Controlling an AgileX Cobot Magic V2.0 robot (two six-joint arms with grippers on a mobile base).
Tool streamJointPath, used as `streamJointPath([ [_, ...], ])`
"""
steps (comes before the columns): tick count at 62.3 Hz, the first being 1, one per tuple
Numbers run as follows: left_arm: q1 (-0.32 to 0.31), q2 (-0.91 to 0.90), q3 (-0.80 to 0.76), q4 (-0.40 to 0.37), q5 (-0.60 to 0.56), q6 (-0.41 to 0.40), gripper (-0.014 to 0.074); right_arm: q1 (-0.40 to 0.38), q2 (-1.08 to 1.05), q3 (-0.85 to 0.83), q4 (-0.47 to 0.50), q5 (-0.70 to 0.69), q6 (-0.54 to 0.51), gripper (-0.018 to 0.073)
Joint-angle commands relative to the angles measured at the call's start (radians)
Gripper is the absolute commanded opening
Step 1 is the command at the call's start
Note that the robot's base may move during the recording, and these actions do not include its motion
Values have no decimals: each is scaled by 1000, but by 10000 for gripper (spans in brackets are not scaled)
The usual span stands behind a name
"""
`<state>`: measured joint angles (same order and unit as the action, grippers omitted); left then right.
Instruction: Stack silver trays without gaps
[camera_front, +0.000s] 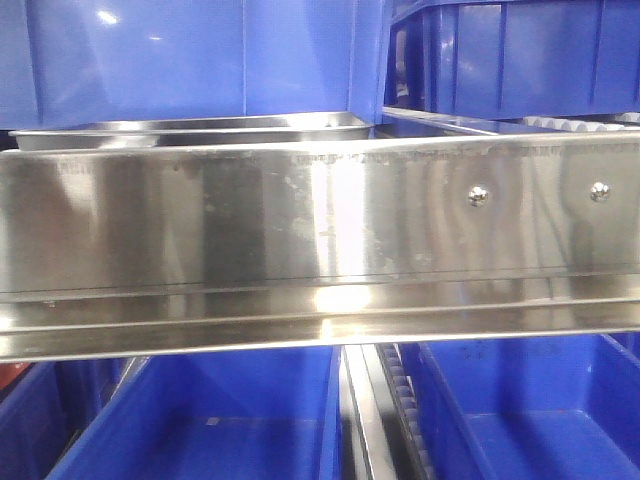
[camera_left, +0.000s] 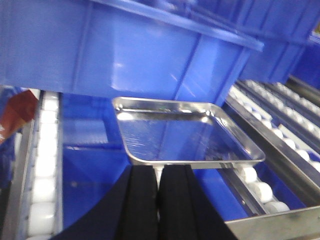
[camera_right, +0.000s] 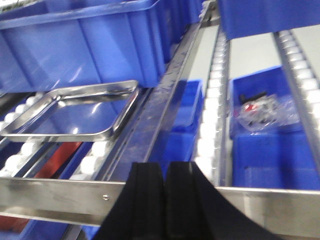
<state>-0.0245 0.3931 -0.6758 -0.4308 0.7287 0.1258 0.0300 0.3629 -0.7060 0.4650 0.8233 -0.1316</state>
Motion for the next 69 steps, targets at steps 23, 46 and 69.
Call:
streamJointPath([
  [23, -127, 319, -187, -72, -26, 55, -10, 182, 398, -143, 4, -105, -65, -79],
  [46, -208, 468, -255, -77, -128, 58, -10, 413, 693, -322, 8, -306, -43, -77],
  [69, -250, 530, -329, -53, -33, 47, -11, 587, 954, -516, -35, -255, 82, -77],
])
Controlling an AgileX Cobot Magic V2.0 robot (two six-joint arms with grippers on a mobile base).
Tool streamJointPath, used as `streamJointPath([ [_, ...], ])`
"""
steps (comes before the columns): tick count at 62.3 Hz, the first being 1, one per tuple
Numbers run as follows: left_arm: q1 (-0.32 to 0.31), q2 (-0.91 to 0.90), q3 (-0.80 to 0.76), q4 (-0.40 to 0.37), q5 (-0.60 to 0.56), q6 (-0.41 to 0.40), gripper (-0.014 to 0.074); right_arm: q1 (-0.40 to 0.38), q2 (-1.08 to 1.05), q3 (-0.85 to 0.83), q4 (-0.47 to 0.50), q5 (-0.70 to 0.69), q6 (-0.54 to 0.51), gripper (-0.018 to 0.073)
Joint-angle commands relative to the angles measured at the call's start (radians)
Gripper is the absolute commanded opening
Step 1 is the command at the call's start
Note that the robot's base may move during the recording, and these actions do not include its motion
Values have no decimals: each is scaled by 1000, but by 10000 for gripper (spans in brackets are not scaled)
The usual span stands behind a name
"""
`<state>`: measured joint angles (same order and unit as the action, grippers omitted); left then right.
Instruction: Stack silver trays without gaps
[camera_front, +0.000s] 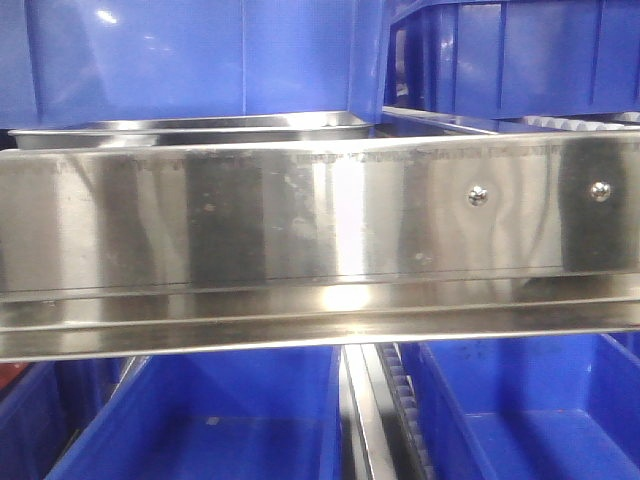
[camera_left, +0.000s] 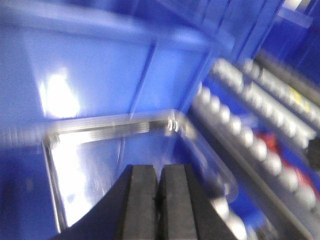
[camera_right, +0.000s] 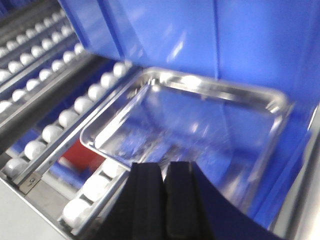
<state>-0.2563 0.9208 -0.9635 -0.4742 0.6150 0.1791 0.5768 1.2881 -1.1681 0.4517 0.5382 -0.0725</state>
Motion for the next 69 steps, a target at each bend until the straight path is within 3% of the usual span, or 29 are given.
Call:
streamJointPath([
  [1, -22, 3, -46, -6, 82, -7, -12, 51, 34, -63, -31, 29, 25, -77],
  [5, -37, -5, -49, 27, 49, -7, -12, 90, 54, -103, -115, 28, 50, -77],
  [9, -39, -3, -49, 87, -4, -18, -12, 109, 76, -137, -216, 39, 139, -77],
  [15, -27, 18, -49, 179, -44, -119, -12, 118, 118, -191, -413, 103, 319, -77],
  [20, -14, 46, -49, 192, -58, -134, -12, 118, 148, -219, -544, 161, 482, -77],
  [24, -14, 78, -49, 192, -62, -134, -12, 118, 169, -239, -610, 202, 556, -77],
  [40, -14, 212, -49, 190, -3, -141, -12, 118, 242, -269, -656, 328, 606, -77],
  [56, -14, 327, -51, 192, -3, -164, -10, 116, 305, -269, -654, 340, 606, -77],
  [69, -14, 356, -51, 206, -16, -164, 122, 101, 306, -274, -659, 338, 606, -77],
])
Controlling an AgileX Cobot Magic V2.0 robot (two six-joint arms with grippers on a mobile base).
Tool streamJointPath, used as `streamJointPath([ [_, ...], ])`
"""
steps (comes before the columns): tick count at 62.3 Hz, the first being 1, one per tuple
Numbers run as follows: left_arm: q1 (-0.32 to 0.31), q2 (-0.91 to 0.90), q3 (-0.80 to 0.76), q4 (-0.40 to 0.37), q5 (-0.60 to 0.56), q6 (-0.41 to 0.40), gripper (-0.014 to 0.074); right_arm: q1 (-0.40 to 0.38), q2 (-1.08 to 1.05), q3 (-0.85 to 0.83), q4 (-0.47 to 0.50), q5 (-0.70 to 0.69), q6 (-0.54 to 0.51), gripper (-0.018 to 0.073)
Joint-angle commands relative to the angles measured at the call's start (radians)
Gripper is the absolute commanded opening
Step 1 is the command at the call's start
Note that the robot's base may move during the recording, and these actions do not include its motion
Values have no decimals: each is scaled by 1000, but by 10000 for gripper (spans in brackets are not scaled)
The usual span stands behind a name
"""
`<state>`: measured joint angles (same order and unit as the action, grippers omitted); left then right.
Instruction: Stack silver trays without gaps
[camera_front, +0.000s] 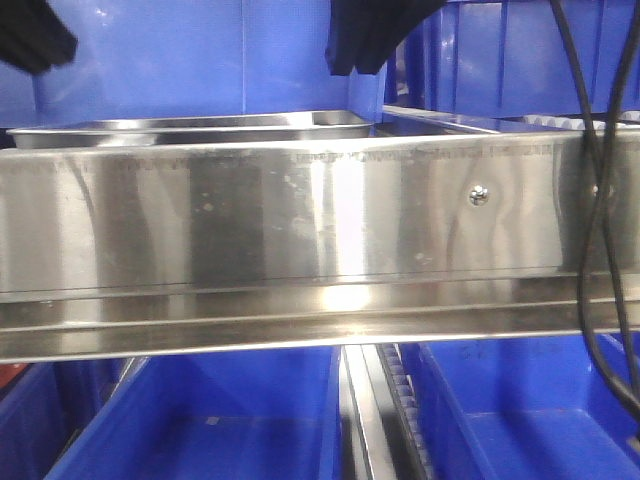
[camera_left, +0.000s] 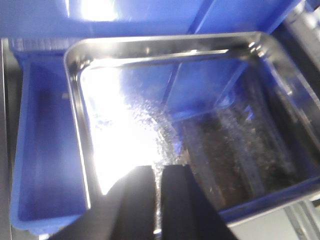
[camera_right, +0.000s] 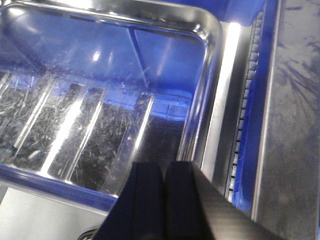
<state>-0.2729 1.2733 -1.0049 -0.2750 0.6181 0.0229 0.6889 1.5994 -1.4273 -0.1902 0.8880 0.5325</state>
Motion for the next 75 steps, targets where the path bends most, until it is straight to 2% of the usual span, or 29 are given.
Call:
streamJointPath([
  [1, 2, 3, -10, 7, -26, -8, 140, -17, -6, -15, -17, -19, 1, -77],
  [8, 2, 5, -16, 18, -59, -8, 197, -46, -6, -15, -17, -54, 1, -77],
  [19, 14, 24, -39, 25, -61, -23, 223, -78, -6, -15, -15, -57, -20, -62],
  [23, 27, 37, -43, 27, -58, -23, 234, -78, -6, -15, -12, -53, -27, 12],
  [30, 50, 56, -44, 27, -52, -23, 248, -78, -6, -15, -7, -51, -27, 250],
  [36, 73, 73, -44, 32, -48, -23, 247, -78, -6, -15, -7, -51, -27, 382],
  [41, 89, 80, -44, 35, -48, -23, 247, -78, -6, -15, -7, -51, -27, 368],
  [54, 100, 85, -44, 35, -86, -34, 247, -78, 8, -15, -7, -115, -27, 255],
  [75, 100, 158, -48, 30, -116, -34, 247, -80, 61, -15, -9, -129, -25, 255],
])
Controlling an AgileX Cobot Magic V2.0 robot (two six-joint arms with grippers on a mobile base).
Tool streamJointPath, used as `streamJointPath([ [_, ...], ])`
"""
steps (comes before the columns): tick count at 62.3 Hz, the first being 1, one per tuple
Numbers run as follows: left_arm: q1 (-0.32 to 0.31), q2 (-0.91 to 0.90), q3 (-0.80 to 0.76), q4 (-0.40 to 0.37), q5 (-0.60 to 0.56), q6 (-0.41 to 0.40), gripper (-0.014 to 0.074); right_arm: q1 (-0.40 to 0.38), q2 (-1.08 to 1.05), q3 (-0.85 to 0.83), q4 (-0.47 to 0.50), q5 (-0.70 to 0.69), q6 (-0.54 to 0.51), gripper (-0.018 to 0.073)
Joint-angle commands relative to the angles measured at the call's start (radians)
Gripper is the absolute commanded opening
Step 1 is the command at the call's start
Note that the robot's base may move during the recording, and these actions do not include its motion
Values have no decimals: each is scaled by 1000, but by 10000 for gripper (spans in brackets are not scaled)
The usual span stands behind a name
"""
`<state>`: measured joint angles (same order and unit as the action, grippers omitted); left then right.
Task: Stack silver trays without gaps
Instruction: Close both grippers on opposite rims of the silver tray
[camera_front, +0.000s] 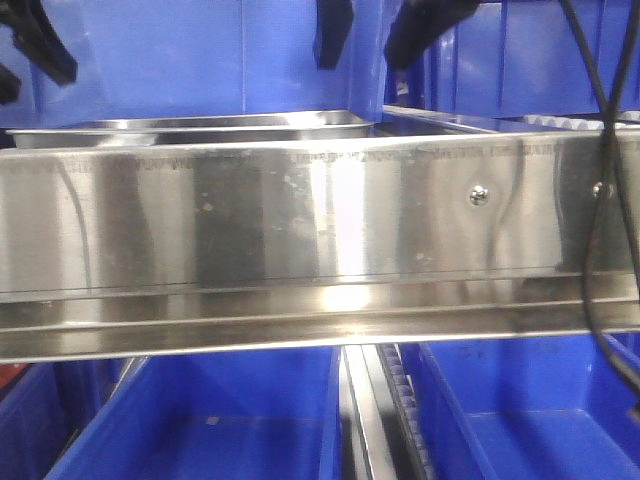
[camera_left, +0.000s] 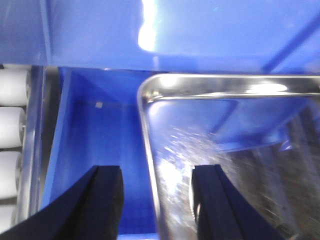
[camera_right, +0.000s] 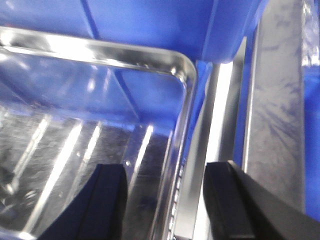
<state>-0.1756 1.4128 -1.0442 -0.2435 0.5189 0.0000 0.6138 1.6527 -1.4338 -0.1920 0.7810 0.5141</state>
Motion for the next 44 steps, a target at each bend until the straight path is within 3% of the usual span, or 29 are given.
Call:
streamJointPath([
  [1, 3, 22, -9, -2, -13, -11, 247, -4, 8, -10, -7, -25, -7, 255],
  [44, 3, 107, -9, -24, 37, -11, 247, -27, 180, -151, -5, 115, -7, 255],
])
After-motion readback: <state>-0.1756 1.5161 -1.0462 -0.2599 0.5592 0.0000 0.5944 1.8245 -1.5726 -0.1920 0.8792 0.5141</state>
